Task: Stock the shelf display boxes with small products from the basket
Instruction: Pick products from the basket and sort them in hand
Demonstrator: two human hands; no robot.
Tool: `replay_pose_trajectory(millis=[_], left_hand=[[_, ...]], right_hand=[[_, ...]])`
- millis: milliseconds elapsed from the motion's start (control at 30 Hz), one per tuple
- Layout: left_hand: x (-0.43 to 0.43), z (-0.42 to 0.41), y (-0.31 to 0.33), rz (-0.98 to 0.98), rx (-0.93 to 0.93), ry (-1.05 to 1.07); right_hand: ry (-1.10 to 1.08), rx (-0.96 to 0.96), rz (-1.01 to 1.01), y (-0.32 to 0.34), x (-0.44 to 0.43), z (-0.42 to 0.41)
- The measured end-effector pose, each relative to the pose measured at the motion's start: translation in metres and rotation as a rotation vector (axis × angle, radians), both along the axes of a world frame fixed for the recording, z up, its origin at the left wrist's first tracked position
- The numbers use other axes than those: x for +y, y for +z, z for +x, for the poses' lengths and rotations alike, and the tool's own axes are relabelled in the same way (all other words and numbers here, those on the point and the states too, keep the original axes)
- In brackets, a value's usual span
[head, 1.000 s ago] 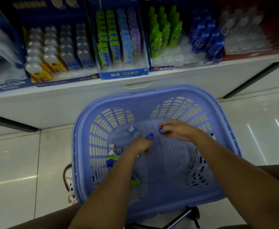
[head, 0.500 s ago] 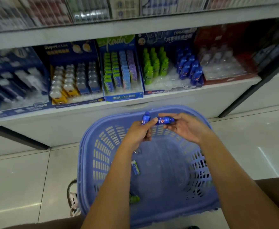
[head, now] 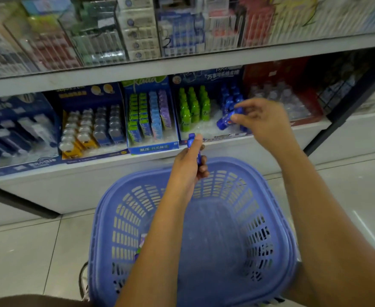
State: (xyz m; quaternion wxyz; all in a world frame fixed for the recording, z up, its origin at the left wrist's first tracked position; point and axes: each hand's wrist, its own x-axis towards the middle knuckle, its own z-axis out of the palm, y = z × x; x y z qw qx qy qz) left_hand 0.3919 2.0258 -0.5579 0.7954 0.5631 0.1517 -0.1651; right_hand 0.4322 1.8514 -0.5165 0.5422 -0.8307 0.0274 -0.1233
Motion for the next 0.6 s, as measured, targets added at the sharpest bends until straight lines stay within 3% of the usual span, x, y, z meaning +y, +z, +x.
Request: replay_pose_trajectory(millis=[100,200,333,600], left_hand=[[-0.004,0.004,0.002,-0.068,0.069,0.004],[-0.009,0.005,0.001,-0.115,0.099,-0.004],[-0.009,0.009,-0.003,-0.171,0.102,-0.003],[-0.01,0.015,-0.01,-0.181,0.086,-0.057]], right_hand=[[0.031,0.002,-0.433,0.015,-0.019,0.025],[0.17,0.027,-0.701,0.018,-0.027,0.043],[0.31,0.074,-0.788,0.016,-0.03,0.051],[0.363,0.143,-0.852,0.01,-0.031,0.067]])
